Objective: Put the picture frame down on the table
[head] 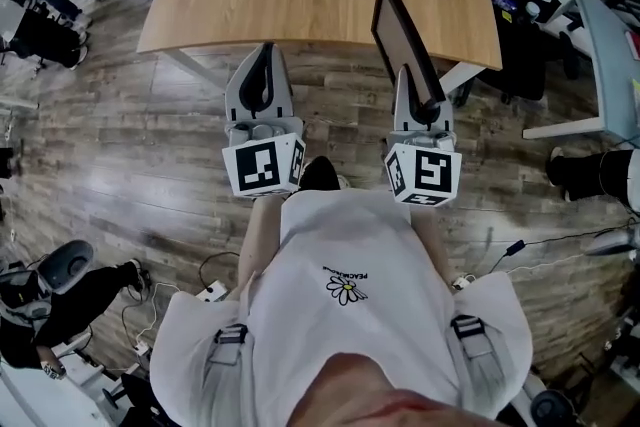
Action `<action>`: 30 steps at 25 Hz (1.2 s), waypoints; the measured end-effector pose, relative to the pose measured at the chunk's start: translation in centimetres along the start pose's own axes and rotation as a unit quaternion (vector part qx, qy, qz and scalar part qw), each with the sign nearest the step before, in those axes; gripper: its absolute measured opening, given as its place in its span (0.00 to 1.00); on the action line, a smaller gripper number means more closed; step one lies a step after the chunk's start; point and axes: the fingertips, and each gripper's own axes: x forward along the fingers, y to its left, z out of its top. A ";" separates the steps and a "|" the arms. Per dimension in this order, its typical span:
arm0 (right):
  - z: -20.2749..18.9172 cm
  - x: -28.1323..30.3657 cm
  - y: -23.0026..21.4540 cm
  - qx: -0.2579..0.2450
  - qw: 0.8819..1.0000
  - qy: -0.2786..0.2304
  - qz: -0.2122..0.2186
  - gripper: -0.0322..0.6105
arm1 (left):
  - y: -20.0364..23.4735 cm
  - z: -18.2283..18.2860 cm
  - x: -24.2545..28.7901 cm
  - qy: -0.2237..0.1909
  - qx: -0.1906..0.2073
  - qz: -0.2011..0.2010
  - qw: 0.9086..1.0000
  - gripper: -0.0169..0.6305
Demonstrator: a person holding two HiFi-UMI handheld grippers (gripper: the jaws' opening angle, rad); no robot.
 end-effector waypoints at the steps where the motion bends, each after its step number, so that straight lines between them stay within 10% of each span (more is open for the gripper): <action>1: -0.5 -0.2 0.0 0.003 1.000 0.006 0.004 0.08 | -0.3 -0.1 -0.3 0.001 0.003 0.004 1.000 0.05; 30: -2.7 8.2 -2.6 -0.007 0.998 0.008 -0.056 0.08 | 4.1 -4.4 12.1 -0.023 -0.030 -0.034 0.999 0.05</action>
